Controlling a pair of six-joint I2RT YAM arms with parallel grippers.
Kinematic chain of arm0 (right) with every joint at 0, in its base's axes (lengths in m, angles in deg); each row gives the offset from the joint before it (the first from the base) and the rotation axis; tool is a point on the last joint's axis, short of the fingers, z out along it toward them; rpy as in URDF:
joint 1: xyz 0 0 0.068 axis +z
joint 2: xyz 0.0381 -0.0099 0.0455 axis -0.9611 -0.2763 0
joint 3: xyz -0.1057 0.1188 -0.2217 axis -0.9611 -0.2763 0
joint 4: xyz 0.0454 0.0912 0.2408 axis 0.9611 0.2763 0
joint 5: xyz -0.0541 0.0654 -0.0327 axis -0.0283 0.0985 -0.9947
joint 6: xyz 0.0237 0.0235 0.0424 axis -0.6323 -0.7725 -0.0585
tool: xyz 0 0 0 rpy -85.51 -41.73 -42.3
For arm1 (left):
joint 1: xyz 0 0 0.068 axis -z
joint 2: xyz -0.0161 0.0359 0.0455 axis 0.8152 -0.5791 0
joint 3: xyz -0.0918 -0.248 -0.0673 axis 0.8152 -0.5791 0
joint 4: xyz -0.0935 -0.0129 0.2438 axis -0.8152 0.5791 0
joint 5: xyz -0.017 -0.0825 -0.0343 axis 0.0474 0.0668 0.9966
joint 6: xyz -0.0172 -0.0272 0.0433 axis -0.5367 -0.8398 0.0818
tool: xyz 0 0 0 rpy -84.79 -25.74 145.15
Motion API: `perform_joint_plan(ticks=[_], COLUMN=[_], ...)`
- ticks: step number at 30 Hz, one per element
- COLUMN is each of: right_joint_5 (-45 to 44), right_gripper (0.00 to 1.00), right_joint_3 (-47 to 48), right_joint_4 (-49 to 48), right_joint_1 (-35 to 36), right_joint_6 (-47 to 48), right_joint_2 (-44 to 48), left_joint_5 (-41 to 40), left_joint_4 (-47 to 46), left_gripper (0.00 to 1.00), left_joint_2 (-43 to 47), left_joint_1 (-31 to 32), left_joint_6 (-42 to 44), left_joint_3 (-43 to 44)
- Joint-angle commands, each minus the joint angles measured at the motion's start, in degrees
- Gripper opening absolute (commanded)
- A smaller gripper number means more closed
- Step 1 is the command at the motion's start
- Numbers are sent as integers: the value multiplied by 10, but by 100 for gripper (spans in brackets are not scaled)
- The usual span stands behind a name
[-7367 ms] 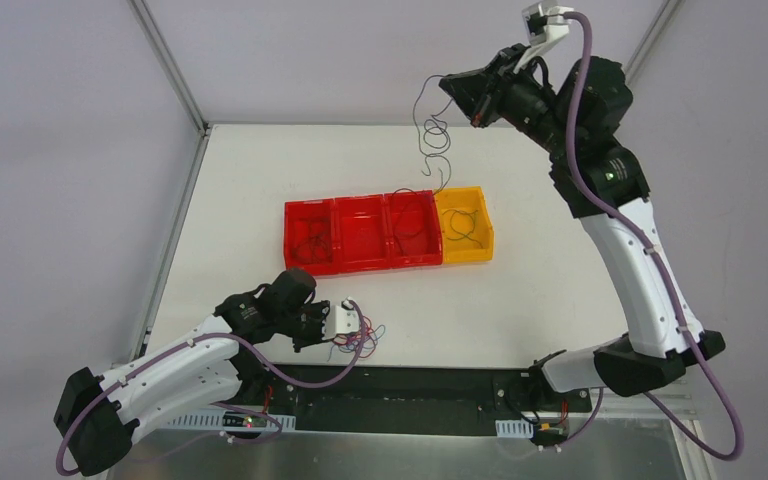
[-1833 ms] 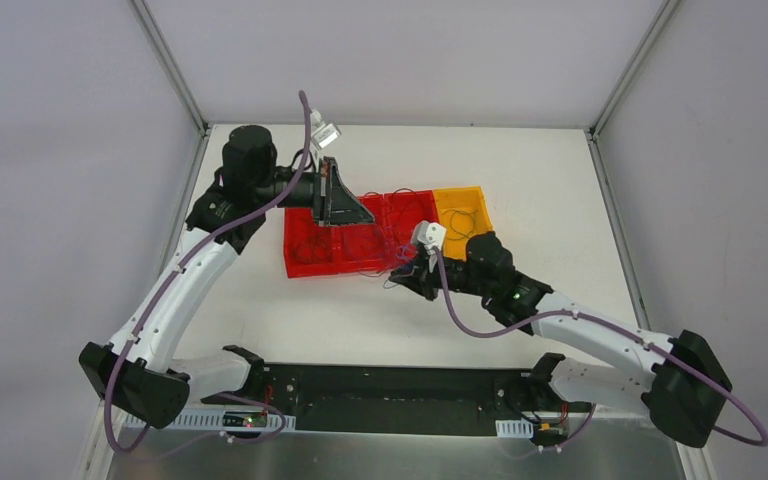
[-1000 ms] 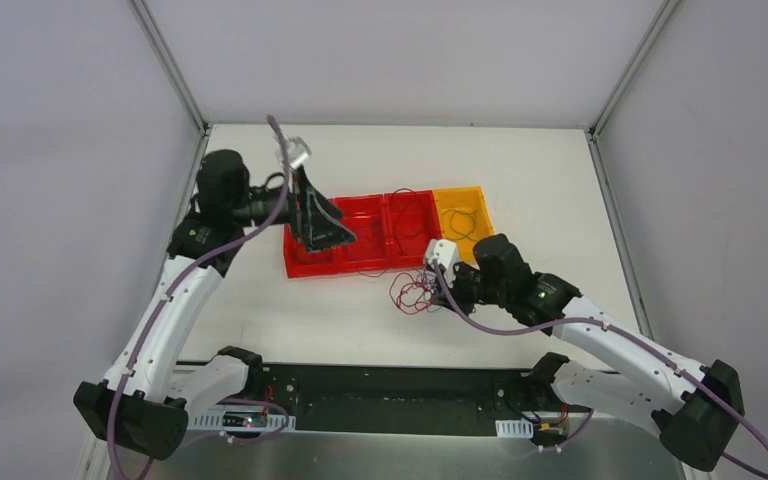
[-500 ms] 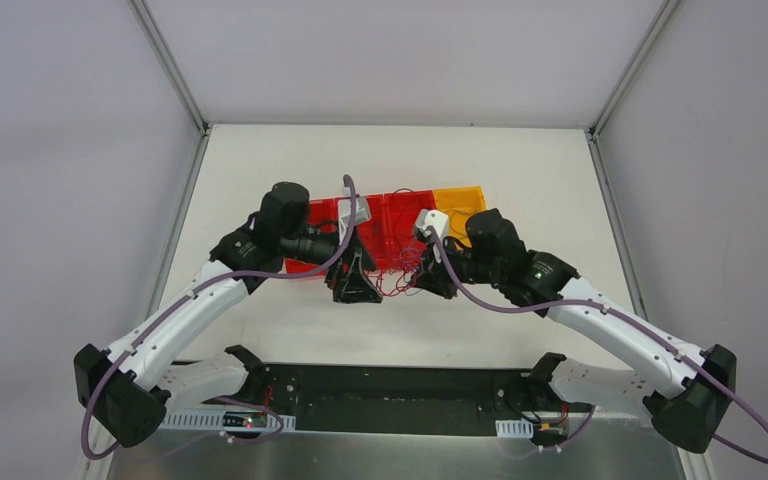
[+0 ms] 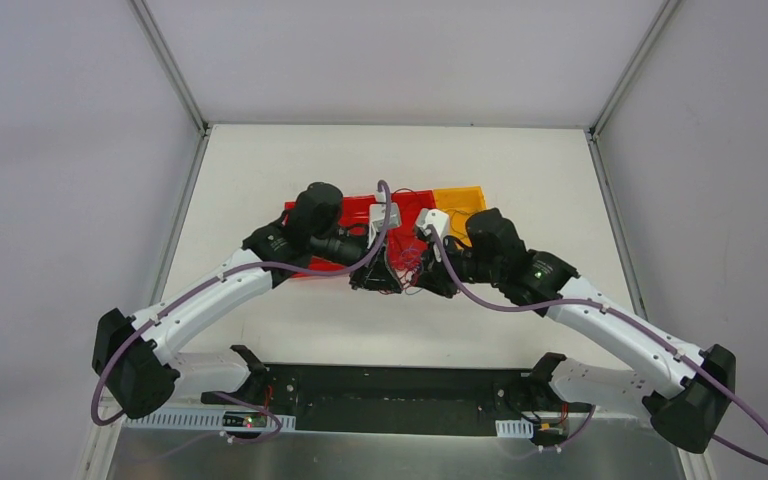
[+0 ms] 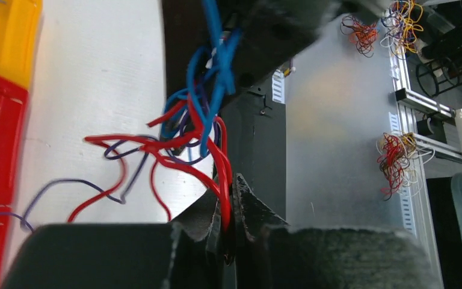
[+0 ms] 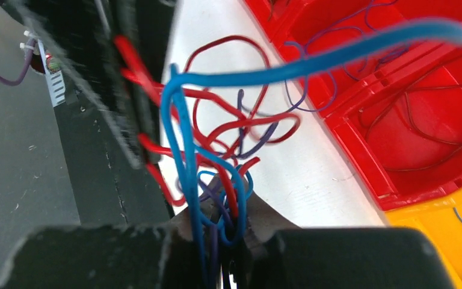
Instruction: Untangle the cables
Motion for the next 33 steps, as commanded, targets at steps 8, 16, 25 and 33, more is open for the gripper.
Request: perform_joint_plan(ticks=[8,16,25,33], right_joint_5=[26,37,28,35], right_gripper=[18,5,0,0], right_joint_3=[-40,-64,-153,-188], right_joint_4=[71,110,193,253], right_joint_1=[-125,-186,-306,-424], right_joint_6=[71,134,283,389], right_joint_2=[2,-8,39,52], left_joint_5=[54,96,122,100], left_joint_4=[17,28,23,-44], left_gripper=[0,0,0,0], left_joint_2=[86,75,61,41], left_joint_1=[-13,-67,-156,-198], left_joint_6=[-59,-98,-143,-206], left_joint_3=[83,174,269,298])
